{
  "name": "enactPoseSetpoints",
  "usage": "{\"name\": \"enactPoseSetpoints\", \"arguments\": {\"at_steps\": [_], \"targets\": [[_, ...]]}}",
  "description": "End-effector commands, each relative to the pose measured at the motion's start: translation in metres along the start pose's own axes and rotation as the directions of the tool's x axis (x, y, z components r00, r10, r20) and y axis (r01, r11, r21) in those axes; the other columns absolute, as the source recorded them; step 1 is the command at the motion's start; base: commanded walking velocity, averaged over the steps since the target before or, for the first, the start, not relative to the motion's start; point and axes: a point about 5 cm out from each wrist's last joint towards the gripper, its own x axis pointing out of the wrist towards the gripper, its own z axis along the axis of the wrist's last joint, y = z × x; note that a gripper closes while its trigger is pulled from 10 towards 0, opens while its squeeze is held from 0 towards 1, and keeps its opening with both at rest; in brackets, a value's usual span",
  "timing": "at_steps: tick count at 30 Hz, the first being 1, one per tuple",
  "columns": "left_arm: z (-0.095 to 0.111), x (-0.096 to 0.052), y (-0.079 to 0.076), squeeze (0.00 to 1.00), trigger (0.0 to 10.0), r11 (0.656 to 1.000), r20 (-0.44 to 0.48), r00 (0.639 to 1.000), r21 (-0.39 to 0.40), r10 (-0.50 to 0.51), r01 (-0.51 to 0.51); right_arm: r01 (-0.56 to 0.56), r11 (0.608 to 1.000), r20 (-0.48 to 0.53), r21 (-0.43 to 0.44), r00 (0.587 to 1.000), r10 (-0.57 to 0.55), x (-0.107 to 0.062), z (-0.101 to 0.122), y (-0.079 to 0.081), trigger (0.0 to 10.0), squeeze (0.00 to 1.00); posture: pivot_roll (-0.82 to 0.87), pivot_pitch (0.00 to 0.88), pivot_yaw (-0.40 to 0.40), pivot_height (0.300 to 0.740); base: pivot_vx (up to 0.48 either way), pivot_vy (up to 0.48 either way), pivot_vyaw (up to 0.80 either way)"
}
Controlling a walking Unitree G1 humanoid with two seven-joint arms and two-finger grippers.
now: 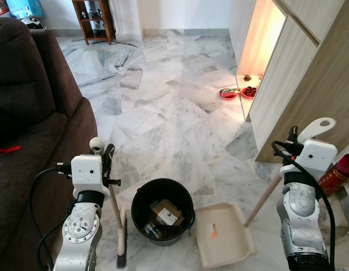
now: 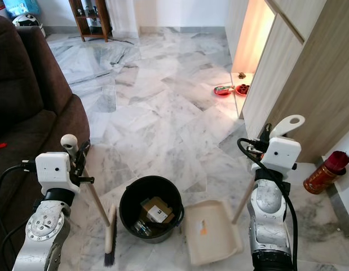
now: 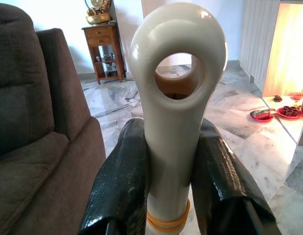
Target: Sweep floor
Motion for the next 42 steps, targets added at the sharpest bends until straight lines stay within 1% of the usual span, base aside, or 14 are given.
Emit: {"name": "enactPoseSetpoints", "arguments": {"at_steps": [1,8,12,17,23,26,31,42], "targets": [[0.011,0.001,0.000,0.00,10.0,1.000,0.064,0.998,0.007,-0.004,0.004,-0.013,1.000,0.073,0.015,0.997,0.012,0.006,0.014,0.003,10.0,0.00,-0.01,0.091,0.033,0.740,0.000,0.000,0.00],[0.011,0.003,-0.004,0.00,10.0,1.000,0.069,0.997,-0.001,-0.017,0.017,-0.024,1.000,0.083,0.017,0.996,0.023,0.008,0.016,0.000,10.0,0.00,-0.02,0.077,0.032,0.740,0.000,0.000,0.00],[0.011,0.002,-0.005,0.00,10.0,1.000,0.073,0.997,-0.004,-0.020,0.021,-0.044,0.999,0.080,0.013,0.996,0.043,0.007,0.014,0.002,10.0,0.00,-0.01,0.072,0.031,0.740,0.000,0.000,0.00],[0.012,0.002,-0.003,0.00,10.0,1.000,0.073,0.997,-0.002,-0.022,0.022,-0.062,0.998,0.098,0.005,0.993,0.062,0.009,0.019,0.004,10.0,0.00,-0.01,0.066,0.036,0.740,0.000,0.000,0.00],[0.013,0.002,-0.005,0.00,10.0,0.999,0.077,0.996,-0.003,-0.033,0.033,-0.068,0.998,0.107,-0.001,0.992,0.068,0.011,0.020,0.003,10.0,0.00,0.00,0.066,0.037,0.740,-0.256,0.000,0.00],[0.014,0.003,-0.006,0.00,10.0,0.999,0.080,0.996,-0.004,-0.039,0.040,-0.079,0.997,0.113,-0.004,0.990,0.079,0.010,0.020,0.006,10.0,0.00,0.00,0.078,0.041,0.740,-0.273,0.000,0.00],[0.015,0.004,-0.005,0.00,10.0,0.999,0.080,0.996,-0.001,-0.039,0.039,-0.080,0.997,0.108,0.002,0.991,0.080,0.009,0.019,0.008,10.0,0.00,0.00,0.088,0.043,0.740,-0.274,0.000,0.00],[0.015,0.005,-0.003,0.00,10.0,0.999,0.082,0.996,-0.002,-0.034,0.034,-0.076,0.997,0.117,0.014,0.990,0.074,0.012,0.022,0.011,10.0,0.00,0.01,0.107,0.043,0.740,-0.294,0.000,0.00]]}}
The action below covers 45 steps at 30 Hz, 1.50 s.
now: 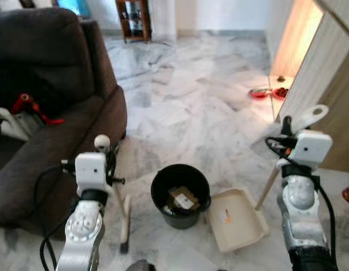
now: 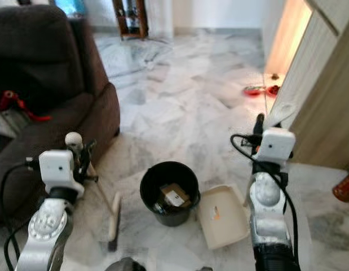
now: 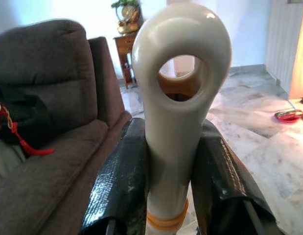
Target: Sweep floor
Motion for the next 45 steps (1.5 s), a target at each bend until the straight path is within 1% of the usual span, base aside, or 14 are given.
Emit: {"name": "enactPoseSetpoints", "arguments": {"at_steps": [1,9,14,17,19,23,26,27,29,36,41,44,45], "targets": [[0.009,0.001,0.004,0.00,10.0,1.000,0.040,0.999,0.004,0.008,-0.008,-0.007,0.998,0.044,0.056,0.999,0.005,0.003,0.010,0.007,10.0,0.00,0.01,0.109,0.043,0.740,-0.300,0.000,0.00],[0.008,0.002,0.004,0.00,10.0,1.000,0.038,0.999,0.005,0.008,-0.008,-0.019,0.997,0.044,0.073,0.999,0.015,-0.002,0.011,0.013,10.0,0.00,0.00,0.117,0.045,0.740,-0.303,0.000,0.00],[0.007,0.002,0.004,0.00,10.0,1.000,0.035,0.999,0.003,0.010,-0.010,-0.025,0.996,0.045,0.080,0.999,0.022,-0.003,0.012,0.014,10.0,0.00,0.00,0.120,0.042,0.740,-0.316,0.000,0.00],[0.006,0.002,0.005,0.00,10.0,1.000,0.032,0.999,0.004,0.016,-0.016,-0.043,0.995,0.055,0.092,0.998,0.038,-0.002,0.017,0.018,10.0,0.00,0.00,0.121,0.040,0.740,-0.290,0.000,0.00],[0.005,0.003,0.007,0.00,10.0,0.999,0.028,0.999,0.011,0.030,-0.030,-0.058,0.993,0.067,0.100,0.996,0.051,0.000,0.022,0.021,10.0,0.00,-0.01,0.123,0.035,0.740,0.000,0.000,0.00],[0.005,0.002,0.007,0.00,10.0,0.999,0.027,0.999,0.010,0.031,-0.031,-0.055,0.993,0.055,0.104,0.997,0.049,-0.001,0.021,0.022,10.0,0.00,-0.01,0.116,0.035,0.740,0.000,0.000,0.00],[0.004,0.002,0.007,0.00,10.0,0.999,0.025,0.999,0.010,0.032,-0.032,-0.047,0.992,0.038,0.119,0.998,0.042,0.000,0.020,0.021,10.0,0.00,-0.01,0.101,0.032,0.740,0.000,0.000,-0.80],[0.004,0.003,0.008,0.00,10.0,0.999,0.027,0.999,0.010,0.034,-0.035,-0.048,0.994,0.039,0.100,0.998,0.044,0.001,0.020,0.022,10.0,0.00,-0.01,0.101,0.032,0.740,0.000,0.000,-0.80],[0.004,0.003,0.009,0.00,10.0,0.999,0.028,0.999,0.011,0.035,-0.036,-0.051,0.994,0.039,0.098,0.998,0.048,0.001,0.020,0.023,10.0,0.00,-0.01,0.101,0.032,0.740,0.000,0.000,-0.80],[0.004,0.005,0.011,0.00,10.0,0.999,0.035,0.999,0.016,0.040,-0.041,-0.057,0.991,0.023,0.121,0.998,0.055,0.000,0.018,0.026,10.0,0.00,0.00,0.064,0.034,0.740,0.000,0.000,-0.80],[0.004,0.005,0.013,0.00,10.0,0.999,0.036,0.998,0.022,0.043,-0.044,-0.039,0.992,0.027,0.117,0.999,0.036,0.000,0.019,0.024,10.0,0.00,0.00,0.045,0.034,0.740,0.000,0.000,-0.80],[0.001,0.005,0.015,0.00,10.0,0.998,0.033,0.998,0.023,0.059,-0.059,-0.060,0.991,0.042,0.116,0.998,0.055,0.002,0.022,0.027,10.0,0.00,-0.02,0.021,0.024,0.740,0.000,0.000,-0.80],[0.000,0.005,0.015,0.00,10.0,0.997,0.029,0.997,0.008,0.070,-0.070,-0.056,0.992,0.042,0.117,0.998,0.051,0.003,0.022,0.025,10.0,0.00,-0.03,0.012,0.019,0.740,0.000,0.000,-0.80]]}}
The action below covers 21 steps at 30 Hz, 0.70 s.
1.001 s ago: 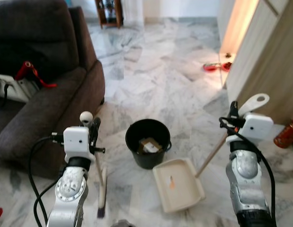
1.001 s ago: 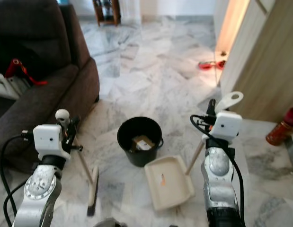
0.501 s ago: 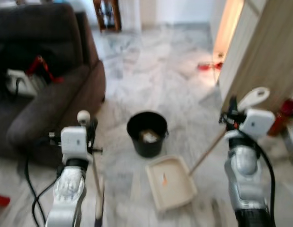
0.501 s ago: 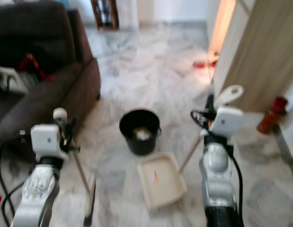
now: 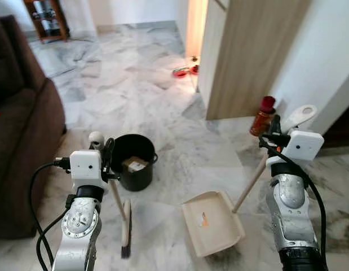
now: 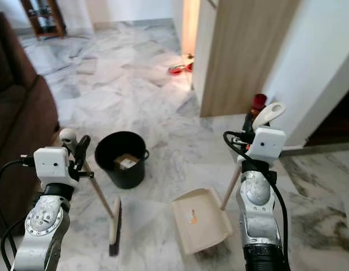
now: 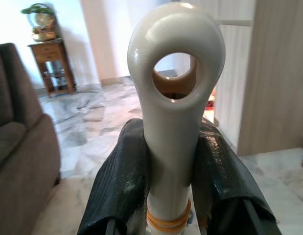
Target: Sweep floor
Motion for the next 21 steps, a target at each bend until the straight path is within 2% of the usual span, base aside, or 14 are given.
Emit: {"name": "enactPoseSetpoints", "arguments": {"at_steps": [1,5,8,13,15,18,21], "targets": [[0.004,0.002,0.005,0.00,10.0,0.999,0.031,0.999,0.001,0.036,-0.036,-0.005,1.000,0.060,0.020,0.998,0.003,0.008,0.015,0.002,10.0,0.00,-0.03,0.009,0.018,0.740,0.000,0.000,-0.80],[0.002,0.005,-0.003,0.00,10.0,1.000,0.030,0.999,-0.006,0.030,-0.030,-0.001,1.000,0.067,0.029,0.998,-0.001,0.010,0.018,-0.003,10.0,0.00,-0.02,0.000,0.004,0.740,0.000,0.000,-0.80],[0.003,0.006,-0.006,0.00,10.0,1.000,0.039,0.999,-0.008,0.021,-0.021,-0.005,0.999,0.066,0.038,0.998,0.003,0.012,0.018,-0.001,10.0,0.00,-0.01,0.000,0.000,0.740,0.000,0.000,-0.80],[0.001,0.004,0.006,0.00,10.0,0.998,0.033,0.998,0.040,0.048,-0.049,-0.016,0.999,0.062,0.050,0.998,0.013,0.017,0.016,0.007,10.0,0.00,0.02,0.000,-0.004,0.740,0.000,0.000,-0.80],[0.001,0.004,0.007,0.00,10.0,0.998,0.032,0.998,0.047,0.048,-0.050,-0.017,0.999,0.061,0.051,0.998,0.014,0.017,0.016,0.007,10.0,0.00,0.02,0.000,-0.004,0.740,0.000,0.000,-0.80],[0.001,0.005,0.009,0.00,10.0,0.997,0.038,0.998,0.056,0.049,-0.052,-0.021,0.998,0.055,0.050,0.998,0.019,0.014,0.013,0.008,10.0,0.00,0.01,0.000,0.003,0.740,0.000,-0.480,-0.80],[0.001,0.006,0.004,0.00,10.0,0.999,0.041,0.998,0.032,0.040,-0.041,-0.007,0.999,0.048,0.048,0.999,0.004,0.012,0.012,0.003,10.0,0.00,0.00,0.000,0.012,0.740,0.000,-0.154,-0.80]]}}
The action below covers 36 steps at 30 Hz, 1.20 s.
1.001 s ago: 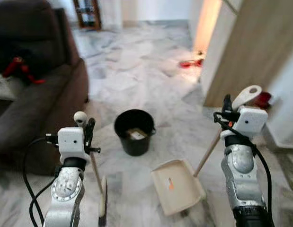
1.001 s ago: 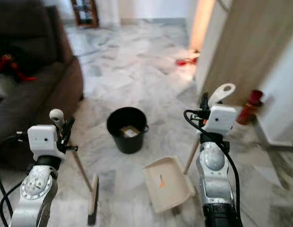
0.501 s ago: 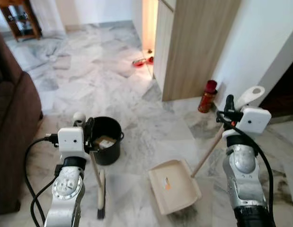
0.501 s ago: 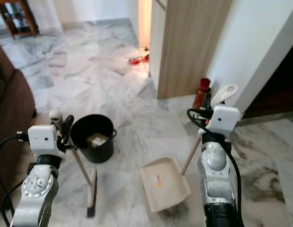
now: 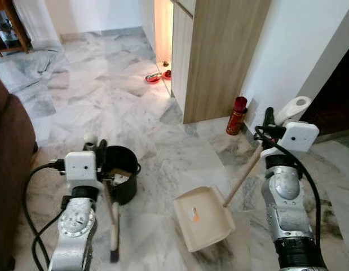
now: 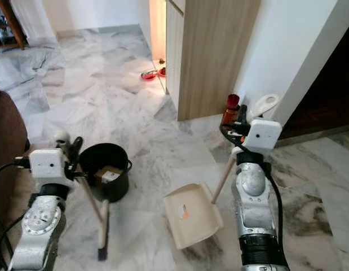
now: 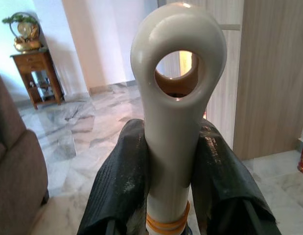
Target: Sweep floor
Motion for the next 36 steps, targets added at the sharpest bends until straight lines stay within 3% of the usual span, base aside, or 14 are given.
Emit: {"name": "enactPoseSetpoints", "arguments": {"at_steps": [1,17,20,36], "targets": [[0.0066,0.0039,-0.0111,0.00,10.0,0.999,0.045,0.998,-0.011,-0.034,0.035,0.033,0.999,0.035,-0.011,0.999,-0.033,0.0009,0.0059,-0.0102,10.0,0.00,-0.01,0.000,0.017,0.740,0.000,0.000,-0.80],[0.0070,-0.0008,-0.0107,0.00,10.0,0.999,0.031,0.998,0.010,-0.050,0.050,0.056,0.998,0.035,-0.002,0.998,-0.056,0.0021,0.0075,-0.0060,10.0,0.00,0.01,0.030,0.023,0.740,0.000,0.000,-0.80],[0.0073,-0.0040,-0.0111,0.00,10.0,0.999,0.037,0.998,0.000,-0.048,0.048,0.066,0.998,0.039,-0.008,0.997,-0.065,0.0009,0.0082,-0.0065,10.0,0.00,0.00,0.048,0.022,0.740,0.000,-0.461,-0.80],[0.0082,-0.0014,-0.0109,0.00,10.0,0.999,0.038,0.998,0.006,-0.050,0.050,0.054,0.998,0.039,-0.010,0.998,-0.054,-0.0009,0.0111,-0.0032,10.0,0.00,-0.02,0.093,0.014,0.740,0.000,-0.030,-0.80]]}}
